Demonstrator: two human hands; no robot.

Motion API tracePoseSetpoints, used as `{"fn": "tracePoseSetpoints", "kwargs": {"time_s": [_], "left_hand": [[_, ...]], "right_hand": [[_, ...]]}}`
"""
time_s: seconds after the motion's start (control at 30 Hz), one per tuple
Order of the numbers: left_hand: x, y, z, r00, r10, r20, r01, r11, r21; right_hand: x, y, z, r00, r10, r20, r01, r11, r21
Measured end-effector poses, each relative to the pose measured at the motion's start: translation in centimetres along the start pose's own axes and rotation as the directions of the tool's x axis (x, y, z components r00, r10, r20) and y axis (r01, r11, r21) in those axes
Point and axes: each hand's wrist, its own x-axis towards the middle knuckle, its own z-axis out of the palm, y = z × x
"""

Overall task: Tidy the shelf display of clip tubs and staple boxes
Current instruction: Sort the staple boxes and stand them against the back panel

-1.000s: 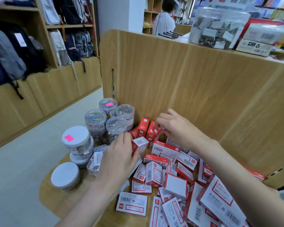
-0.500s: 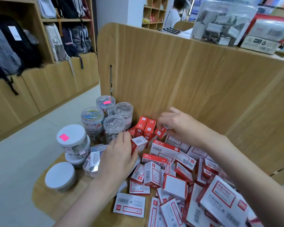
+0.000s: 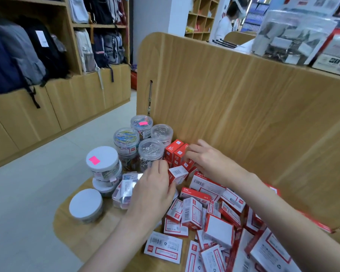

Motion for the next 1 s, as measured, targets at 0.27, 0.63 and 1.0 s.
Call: {"fn": "tracePoseSetpoints", "kwargs": {"time_s": [0.27,0.63,1.0], "left_hand": [[0.2,-0.7,-0.5,0.999,-0.010,-0.038,0.003,0.983,-0.181],[0.6,-1.2,-2.1,0.986,0.011,-0.166,-0.067,0.940,-0.334],[-0.6,-1.7,-1.7,0.979,0.128,-0.156,-0.166,0.951,-0.262]], "right_hand": [[-1.0,-0.7,-2.9,0.949,0.314,0.026,-0.270,0.768,0.581],[0.3,-1.0,-3.4,0.749,0.639,-0.179,-0.432,0.674,0.599],[-2.2,-1.5,-3.9,0.778,0.603,-0.178,-0.550,0.790,0.272]]}}
